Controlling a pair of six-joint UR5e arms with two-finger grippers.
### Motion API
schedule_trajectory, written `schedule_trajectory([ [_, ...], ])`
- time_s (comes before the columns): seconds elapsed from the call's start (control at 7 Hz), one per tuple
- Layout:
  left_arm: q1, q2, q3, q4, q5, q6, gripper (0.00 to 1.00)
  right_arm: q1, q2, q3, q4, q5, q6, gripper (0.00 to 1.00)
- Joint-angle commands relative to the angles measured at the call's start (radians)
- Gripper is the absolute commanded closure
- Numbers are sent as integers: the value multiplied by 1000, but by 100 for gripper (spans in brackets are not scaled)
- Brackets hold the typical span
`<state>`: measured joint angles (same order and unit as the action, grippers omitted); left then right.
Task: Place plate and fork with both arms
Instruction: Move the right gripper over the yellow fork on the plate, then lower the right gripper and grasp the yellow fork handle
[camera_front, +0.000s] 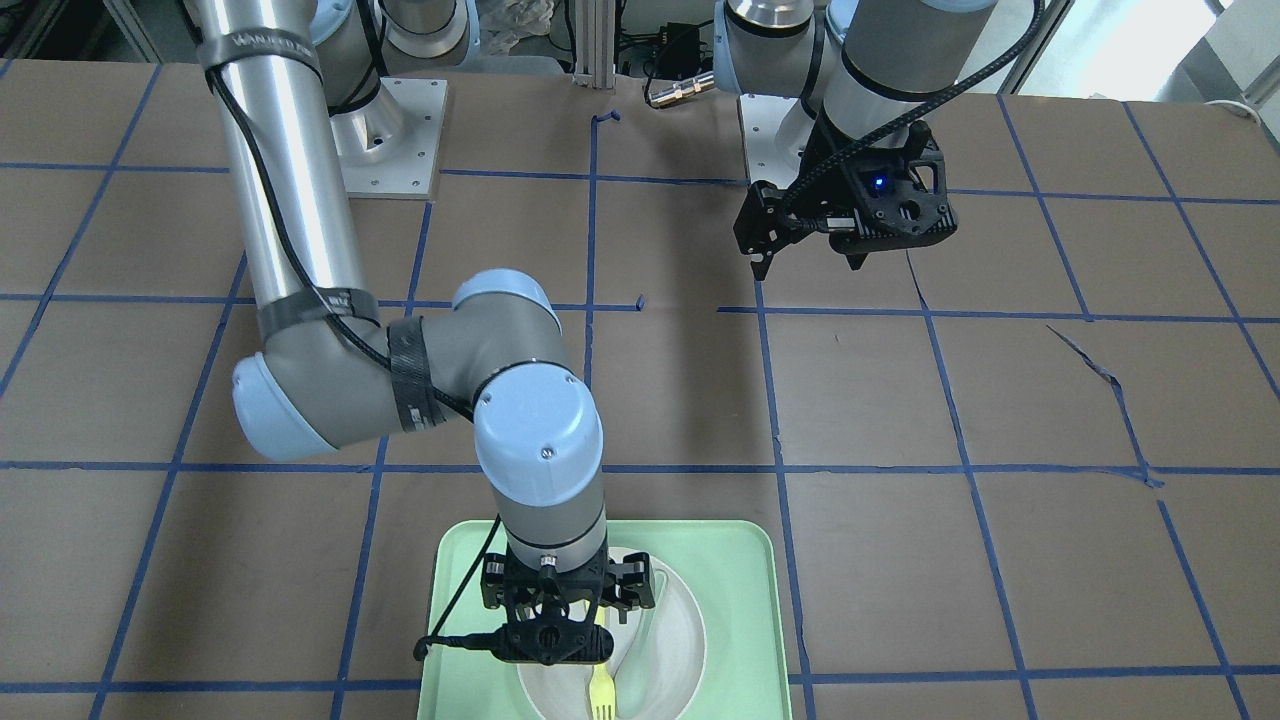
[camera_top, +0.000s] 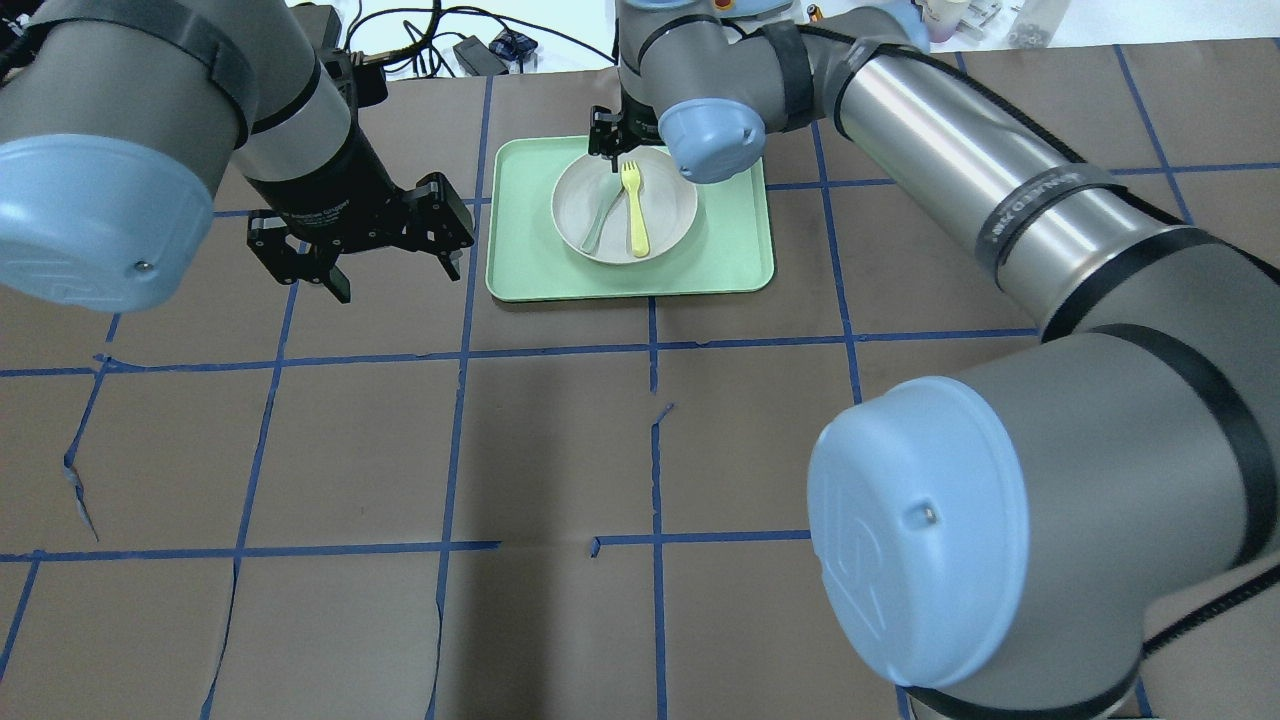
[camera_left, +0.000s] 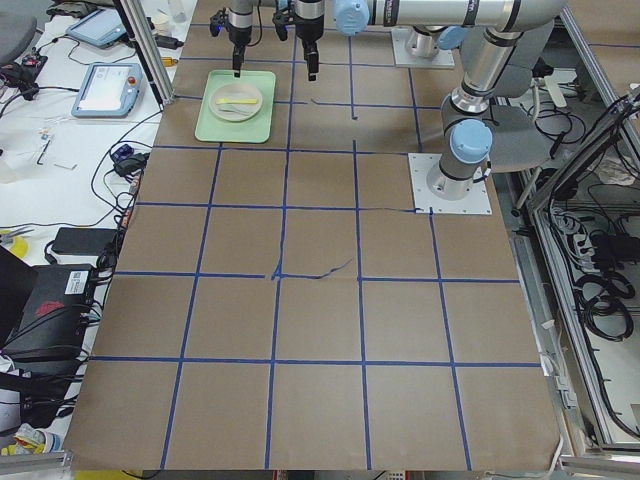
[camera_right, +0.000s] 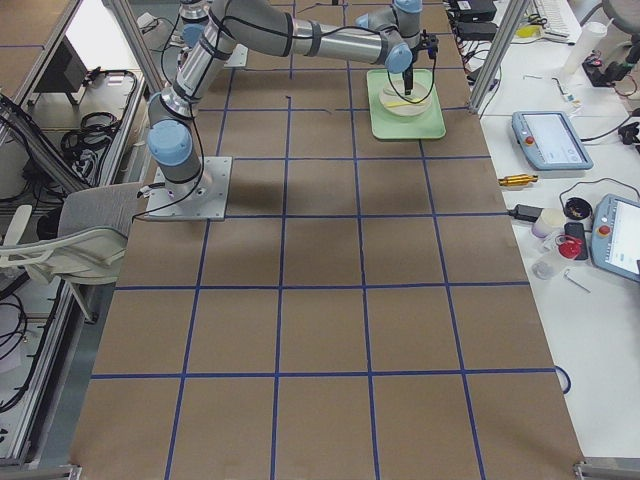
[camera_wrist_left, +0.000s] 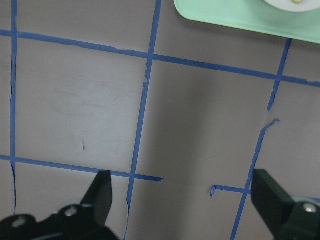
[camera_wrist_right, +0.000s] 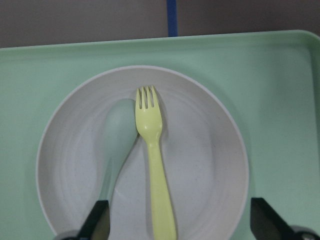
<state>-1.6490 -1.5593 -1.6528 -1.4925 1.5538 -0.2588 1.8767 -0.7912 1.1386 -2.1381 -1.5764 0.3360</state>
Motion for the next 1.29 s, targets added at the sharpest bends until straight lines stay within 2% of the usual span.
schedule_trajectory([
  [0.0, 0, -1, -1, 4, 0, 0, 0, 10, 56, 13, -34, 1, -35, 9],
  [0.14, 0, -2, -1, 6, -1, -2, 0, 10, 52, 42, -33, 1, -54, 35],
  [0.57, 1, -4, -2, 8, -1, -2, 0, 10, 66, 46, -36, 4, -70, 46],
  [0.86, 0, -5, -1, 9, -1, -4, 0, 10, 70, 46, -39, 10, -71, 46],
  [1.0, 1, -5, -2, 9, -3, -4, 0, 10, 69, 46, -40, 25, -71, 59],
  [1.14, 0, -5, -2, 9, -3, -4, 0, 10, 69, 46, -40, 26, -69, 80],
])
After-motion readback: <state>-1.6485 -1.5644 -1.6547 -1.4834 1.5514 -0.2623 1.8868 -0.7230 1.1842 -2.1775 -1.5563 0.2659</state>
